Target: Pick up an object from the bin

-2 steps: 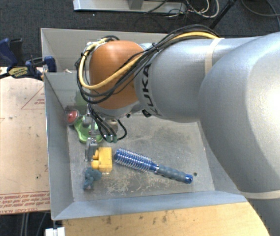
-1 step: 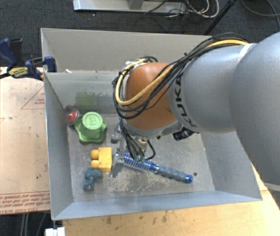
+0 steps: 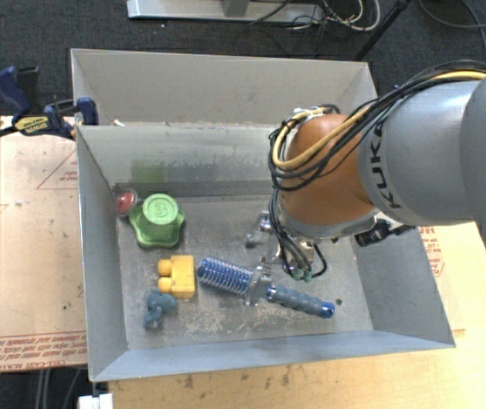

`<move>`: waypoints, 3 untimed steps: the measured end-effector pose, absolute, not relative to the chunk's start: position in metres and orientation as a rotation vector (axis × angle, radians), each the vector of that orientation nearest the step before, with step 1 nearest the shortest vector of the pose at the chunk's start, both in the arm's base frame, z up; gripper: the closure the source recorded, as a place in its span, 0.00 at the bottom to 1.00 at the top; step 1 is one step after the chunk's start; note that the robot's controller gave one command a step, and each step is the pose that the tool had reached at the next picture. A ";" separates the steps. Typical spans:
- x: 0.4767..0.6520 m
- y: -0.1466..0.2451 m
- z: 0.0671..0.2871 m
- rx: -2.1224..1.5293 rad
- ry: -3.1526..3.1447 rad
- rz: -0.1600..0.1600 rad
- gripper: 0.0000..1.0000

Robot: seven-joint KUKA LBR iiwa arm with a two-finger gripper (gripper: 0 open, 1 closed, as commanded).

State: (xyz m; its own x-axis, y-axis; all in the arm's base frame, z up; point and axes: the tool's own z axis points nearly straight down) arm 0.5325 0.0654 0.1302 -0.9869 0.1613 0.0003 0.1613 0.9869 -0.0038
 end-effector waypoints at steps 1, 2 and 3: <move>0.523 0.083 0.140 -0.256 -3.131 -0.002 0.00; 0.518 0.084 0.074 -0.457 -3.116 -0.007 0.00; 0.519 0.085 0.076 -0.456 -3.111 -0.004 0.00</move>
Offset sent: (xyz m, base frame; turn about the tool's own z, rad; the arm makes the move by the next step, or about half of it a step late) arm -0.0090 0.0161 0.0099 0.0030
